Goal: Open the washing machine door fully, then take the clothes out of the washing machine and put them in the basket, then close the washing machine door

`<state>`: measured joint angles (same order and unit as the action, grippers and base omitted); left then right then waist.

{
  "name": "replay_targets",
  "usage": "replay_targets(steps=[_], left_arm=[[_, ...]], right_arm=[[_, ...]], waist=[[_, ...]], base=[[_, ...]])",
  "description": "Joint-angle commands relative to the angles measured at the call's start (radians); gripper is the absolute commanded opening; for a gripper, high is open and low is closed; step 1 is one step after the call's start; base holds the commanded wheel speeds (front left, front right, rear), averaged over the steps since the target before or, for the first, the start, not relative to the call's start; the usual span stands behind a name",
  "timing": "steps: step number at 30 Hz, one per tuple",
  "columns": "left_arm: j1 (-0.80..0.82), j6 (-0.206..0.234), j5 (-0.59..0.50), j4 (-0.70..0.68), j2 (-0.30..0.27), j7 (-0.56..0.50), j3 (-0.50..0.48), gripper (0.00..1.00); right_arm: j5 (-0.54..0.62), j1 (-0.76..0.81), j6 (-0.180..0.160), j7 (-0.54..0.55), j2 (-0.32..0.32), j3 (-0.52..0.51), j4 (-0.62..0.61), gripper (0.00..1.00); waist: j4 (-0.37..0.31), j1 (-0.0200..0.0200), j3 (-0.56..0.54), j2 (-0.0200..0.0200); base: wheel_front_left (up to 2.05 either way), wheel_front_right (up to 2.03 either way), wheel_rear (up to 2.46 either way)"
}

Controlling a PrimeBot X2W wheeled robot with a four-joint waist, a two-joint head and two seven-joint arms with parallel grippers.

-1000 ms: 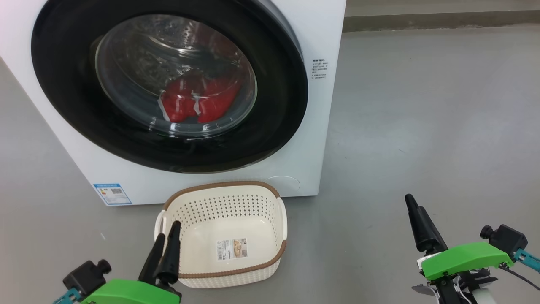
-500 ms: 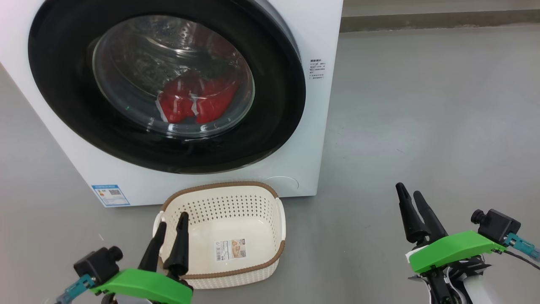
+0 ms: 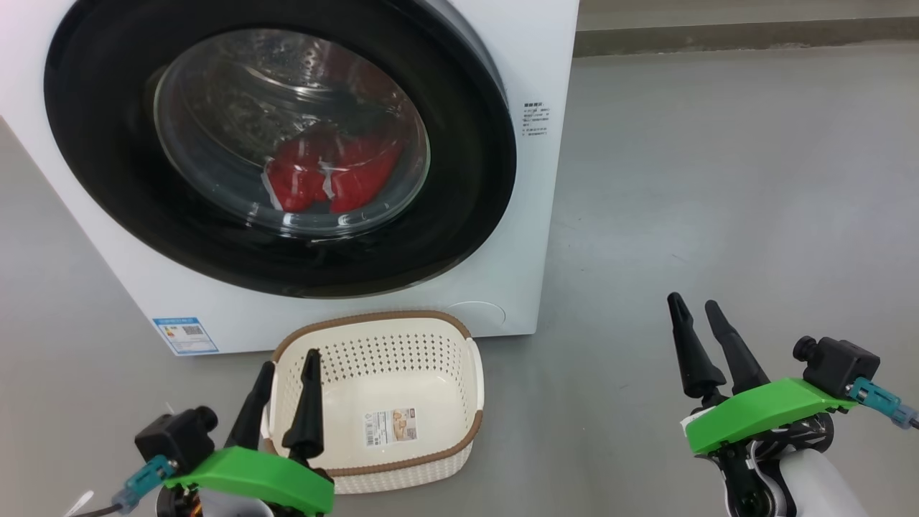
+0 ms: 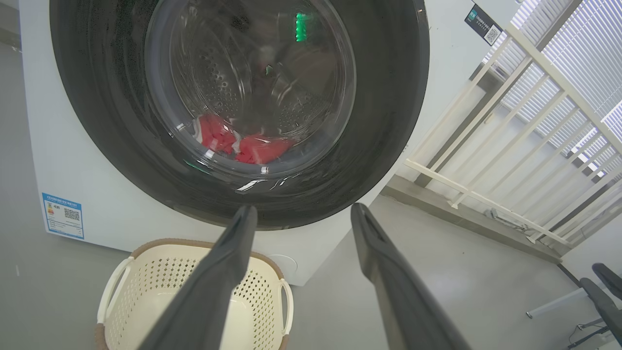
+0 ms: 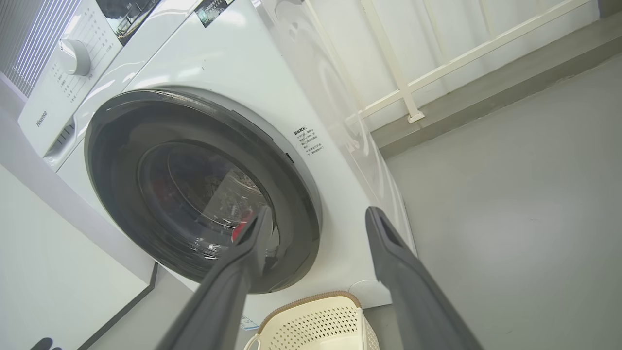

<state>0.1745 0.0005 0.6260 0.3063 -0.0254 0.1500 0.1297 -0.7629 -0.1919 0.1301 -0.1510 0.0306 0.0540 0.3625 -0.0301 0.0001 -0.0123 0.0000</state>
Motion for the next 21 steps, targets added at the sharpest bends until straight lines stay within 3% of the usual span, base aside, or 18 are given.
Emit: replay_targets(steps=[1, 21], left_arm=[[0.061, 0.009, -0.046, -0.018, -0.019, 0.017, -0.016, 1.00], [0.103, 0.052, -0.277, -0.008, -0.023, 0.074, -0.001, 1.00]], right_arm=[[0.046, -0.054, 0.000, -0.017, 0.009, 0.031, -0.022, 1.00], [0.295, -0.098, 0.001, -0.073, 0.015, 0.054, -0.008, 1.00]], waist=[[-0.001, -0.0001, 0.000, 0.0000], [-0.005, -0.0001, -0.004, 0.0000]], base=[[0.00, 0.00, 0.00], [0.00, 0.00, 0.00]])
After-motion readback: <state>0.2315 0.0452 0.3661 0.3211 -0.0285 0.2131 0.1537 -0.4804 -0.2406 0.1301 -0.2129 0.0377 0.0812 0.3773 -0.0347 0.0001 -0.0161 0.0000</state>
